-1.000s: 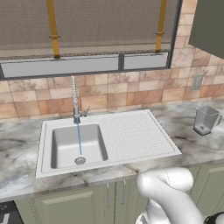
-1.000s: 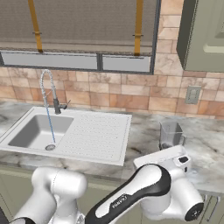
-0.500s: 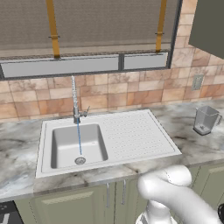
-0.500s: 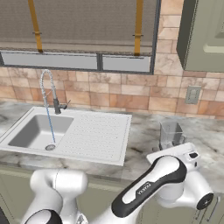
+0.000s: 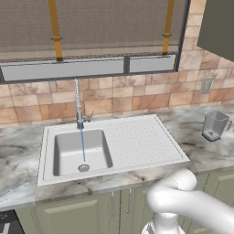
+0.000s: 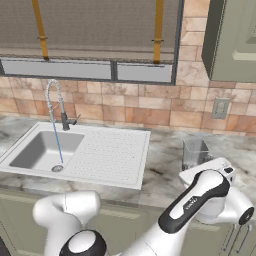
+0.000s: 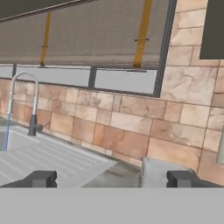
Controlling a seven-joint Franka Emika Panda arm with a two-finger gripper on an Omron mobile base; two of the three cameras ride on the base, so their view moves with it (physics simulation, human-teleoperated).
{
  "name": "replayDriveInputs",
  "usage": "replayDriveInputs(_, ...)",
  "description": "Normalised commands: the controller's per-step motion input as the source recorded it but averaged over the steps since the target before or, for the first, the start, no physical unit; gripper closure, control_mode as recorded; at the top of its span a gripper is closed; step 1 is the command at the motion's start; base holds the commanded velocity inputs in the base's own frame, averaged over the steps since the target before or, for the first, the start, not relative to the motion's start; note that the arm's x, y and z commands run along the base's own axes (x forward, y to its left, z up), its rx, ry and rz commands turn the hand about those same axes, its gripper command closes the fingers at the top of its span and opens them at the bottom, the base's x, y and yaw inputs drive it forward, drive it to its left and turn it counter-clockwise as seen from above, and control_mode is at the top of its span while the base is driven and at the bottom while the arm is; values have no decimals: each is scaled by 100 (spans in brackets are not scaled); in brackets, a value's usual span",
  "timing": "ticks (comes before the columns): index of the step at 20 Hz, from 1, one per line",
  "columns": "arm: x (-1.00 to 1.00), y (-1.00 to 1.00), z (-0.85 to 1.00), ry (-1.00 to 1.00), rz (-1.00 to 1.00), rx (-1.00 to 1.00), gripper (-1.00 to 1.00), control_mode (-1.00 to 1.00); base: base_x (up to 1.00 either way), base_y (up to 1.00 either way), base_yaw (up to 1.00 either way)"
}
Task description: Turn on the sink faucet and place the jug under the water for a few seconds to fill it up.
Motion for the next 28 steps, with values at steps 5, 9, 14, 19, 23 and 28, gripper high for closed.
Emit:
replayDriveInputs(5,43,-40,-24,0,13,1,-100,-100,0,0,0)
replayDriveInputs(9,42,-30,-26,0,10,0,-100,-100,0,0,0)
replayDriveInputs(14,49,-6,-32,1,5,0,-100,-100,0,0,0)
replayDriveInputs(19,55,-8,-25,1,2,0,-100,-100,0,0,0)
replayDriveInputs(23,24,-16,-20,0,3,0,-100,-100,0,0,0)
replayDriveInputs(28,-15,-3,-33,-1,6,0,-100,-100,0,0,0)
